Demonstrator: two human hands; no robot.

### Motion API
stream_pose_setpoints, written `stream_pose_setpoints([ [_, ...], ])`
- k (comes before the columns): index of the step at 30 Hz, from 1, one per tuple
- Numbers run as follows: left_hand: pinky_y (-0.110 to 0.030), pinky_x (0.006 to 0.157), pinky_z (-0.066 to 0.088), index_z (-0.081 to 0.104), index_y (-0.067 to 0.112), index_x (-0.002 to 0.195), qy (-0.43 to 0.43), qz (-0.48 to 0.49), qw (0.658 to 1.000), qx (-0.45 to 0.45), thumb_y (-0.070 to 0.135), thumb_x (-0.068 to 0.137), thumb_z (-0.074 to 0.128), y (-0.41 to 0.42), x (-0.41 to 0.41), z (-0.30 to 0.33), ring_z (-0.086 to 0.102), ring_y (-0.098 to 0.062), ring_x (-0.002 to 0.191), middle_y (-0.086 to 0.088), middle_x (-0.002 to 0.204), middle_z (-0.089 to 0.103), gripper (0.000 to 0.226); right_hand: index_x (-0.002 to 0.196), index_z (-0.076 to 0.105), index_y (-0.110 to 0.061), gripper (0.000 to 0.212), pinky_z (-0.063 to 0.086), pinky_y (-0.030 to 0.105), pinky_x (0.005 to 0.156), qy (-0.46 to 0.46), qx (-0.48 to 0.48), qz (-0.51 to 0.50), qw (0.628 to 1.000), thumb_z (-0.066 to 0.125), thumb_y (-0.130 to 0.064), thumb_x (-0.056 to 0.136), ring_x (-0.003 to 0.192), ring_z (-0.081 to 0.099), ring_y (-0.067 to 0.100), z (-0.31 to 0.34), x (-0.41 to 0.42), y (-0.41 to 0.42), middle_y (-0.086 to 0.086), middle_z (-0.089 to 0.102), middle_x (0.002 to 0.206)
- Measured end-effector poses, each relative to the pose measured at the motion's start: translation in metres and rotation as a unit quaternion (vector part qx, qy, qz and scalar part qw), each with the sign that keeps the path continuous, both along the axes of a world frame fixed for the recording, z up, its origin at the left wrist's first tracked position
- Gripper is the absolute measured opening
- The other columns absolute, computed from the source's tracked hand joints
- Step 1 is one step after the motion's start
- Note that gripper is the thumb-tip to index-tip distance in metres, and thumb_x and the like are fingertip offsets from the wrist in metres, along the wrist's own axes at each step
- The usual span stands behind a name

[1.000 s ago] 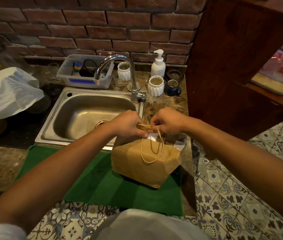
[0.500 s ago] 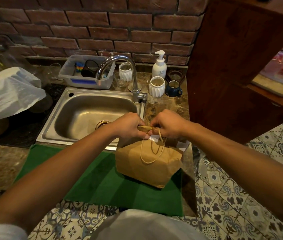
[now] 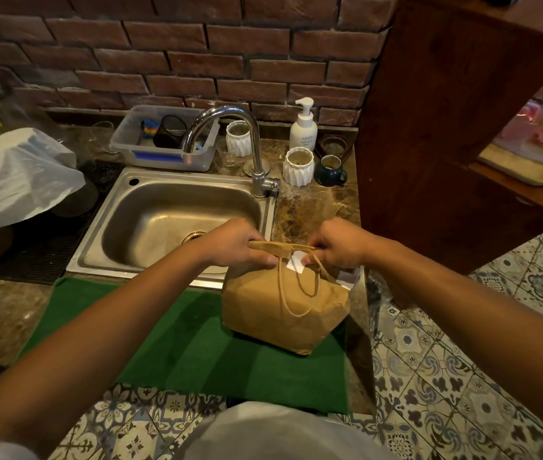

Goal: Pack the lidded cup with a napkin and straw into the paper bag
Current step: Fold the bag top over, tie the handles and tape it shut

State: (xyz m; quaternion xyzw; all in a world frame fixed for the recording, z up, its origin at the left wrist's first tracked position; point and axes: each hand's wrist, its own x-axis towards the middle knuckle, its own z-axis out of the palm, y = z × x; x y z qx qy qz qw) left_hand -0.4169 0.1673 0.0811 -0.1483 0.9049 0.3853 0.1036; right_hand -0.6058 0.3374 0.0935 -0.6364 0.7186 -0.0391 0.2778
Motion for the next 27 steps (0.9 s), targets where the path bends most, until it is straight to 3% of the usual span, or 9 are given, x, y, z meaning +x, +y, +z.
stream_pose_setpoints([
  [4, -0.033, 0.060, 0.040, 0.080, 0.013, 0.079, 0.020, 0.025, 0.998, 0.047, 0.045, 0.092, 0.070, -0.010, 0.014, -0.008, 0.054, -0.017, 0.062, -0.014, 0.068, 0.064, 0.036, 0.079, 0.072, -0.032, 0.015, 0.043, 0.028, 0.060, -0.046, -0.016, -0.024, 0.999, 0.072, -0.038, 0.093, 0.059, 0.056, 0.002, -0.009, -0.004, 0.005, -0.013, 0.063, 0.064],
  [8, -0.032, 0.060, 0.040, 0.080, 0.023, 0.073, 0.034, 0.066, 0.995, 0.064, 0.040, 0.092, 0.071, -0.012, 0.020, -0.015, 0.053, -0.014, 0.060, -0.008, 0.063, 0.064, 0.027, 0.082, 0.078, -0.018, 0.032, 0.045, 0.036, 0.061, -0.104, -0.012, -0.079, 0.991, 0.068, -0.045, 0.095, 0.068, 0.062, 0.026, -0.012, -0.014, 0.013, 0.010, 0.072, 0.077],
  [11, -0.032, 0.059, 0.041, 0.076, 0.035, 0.064, 0.043, 0.083, 0.992, 0.085, 0.038, 0.092, 0.073, -0.010, 0.021, -0.017, 0.053, -0.009, 0.057, 0.007, 0.058, 0.063, 0.028, 0.084, 0.078, -0.028, 0.017, 0.045, 0.030, 0.063, -0.125, -0.012, -0.094, 0.988, 0.069, -0.037, 0.095, 0.069, 0.063, 0.014, -0.009, -0.019, 0.021, 0.001, 0.075, 0.080],
  [13, -0.033, 0.059, 0.042, 0.078, 0.032, 0.068, 0.044, 0.086, 0.992, 0.087, 0.039, 0.091, 0.073, -0.007, 0.019, -0.017, 0.055, -0.011, 0.058, 0.003, 0.060, 0.065, 0.025, 0.090, 0.080, -0.026, 0.013, 0.046, 0.023, 0.065, -0.109, -0.031, -0.097, 0.989, 0.070, -0.034, 0.095, 0.073, 0.065, 0.009, -0.009, -0.020, 0.022, -0.005, 0.076, 0.082],
  [17, -0.034, 0.062, 0.044, 0.080, 0.032, 0.076, 0.057, 0.103, 0.989, 0.088, 0.038, 0.092, 0.073, -0.007, 0.019, -0.014, 0.059, -0.010, 0.064, -0.003, 0.068, 0.072, 0.019, 0.098, 0.081, -0.025, 0.019, 0.050, 0.033, 0.066, -0.090, -0.063, -0.104, 0.989, 0.069, -0.039, 0.095, 0.076, 0.068, 0.015, -0.011, -0.020, 0.024, -0.004, 0.077, 0.084],
  [19, -0.040, 0.063, 0.048, 0.082, 0.028, 0.082, 0.063, 0.108, 0.989, 0.078, 0.039, 0.092, 0.072, -0.010, 0.021, -0.012, 0.064, -0.017, 0.067, -0.008, 0.075, 0.076, 0.018, 0.102, 0.081, -0.022, 0.022, 0.050, 0.029, 0.067, -0.110, -0.060, -0.118, 0.985, 0.068, -0.038, 0.096, 0.076, 0.067, 0.009, -0.009, -0.024, 0.029, -0.005, 0.077, 0.088],
  [22, -0.051, 0.073, 0.055, 0.083, 0.022, 0.092, 0.062, 0.120, 0.988, 0.077, 0.041, 0.092, 0.071, -0.013, 0.024, -0.010, 0.071, -0.032, 0.083, -0.008, 0.082, 0.078, 0.022, 0.099, 0.081, -0.018, 0.021, 0.046, 0.025, 0.063, -0.102, -0.068, -0.128, 0.984, 0.069, -0.034, 0.096, 0.068, 0.062, 0.002, -0.009, -0.030, 0.038, -0.009, 0.073, 0.080],
  [27, -0.054, 0.075, 0.056, 0.083, 0.022, 0.090, 0.057, 0.122, 0.988, 0.074, 0.055, 0.088, 0.069, -0.015, 0.027, -0.014, 0.071, -0.034, 0.084, -0.008, 0.083, 0.078, 0.035, 0.098, 0.082, -0.018, 0.022, 0.047, 0.029, 0.063, -0.089, -0.098, -0.146, 0.980, 0.072, -0.037, 0.093, 0.070, 0.065, 0.008, -0.017, -0.030, 0.039, -0.008, 0.073, 0.077],
])
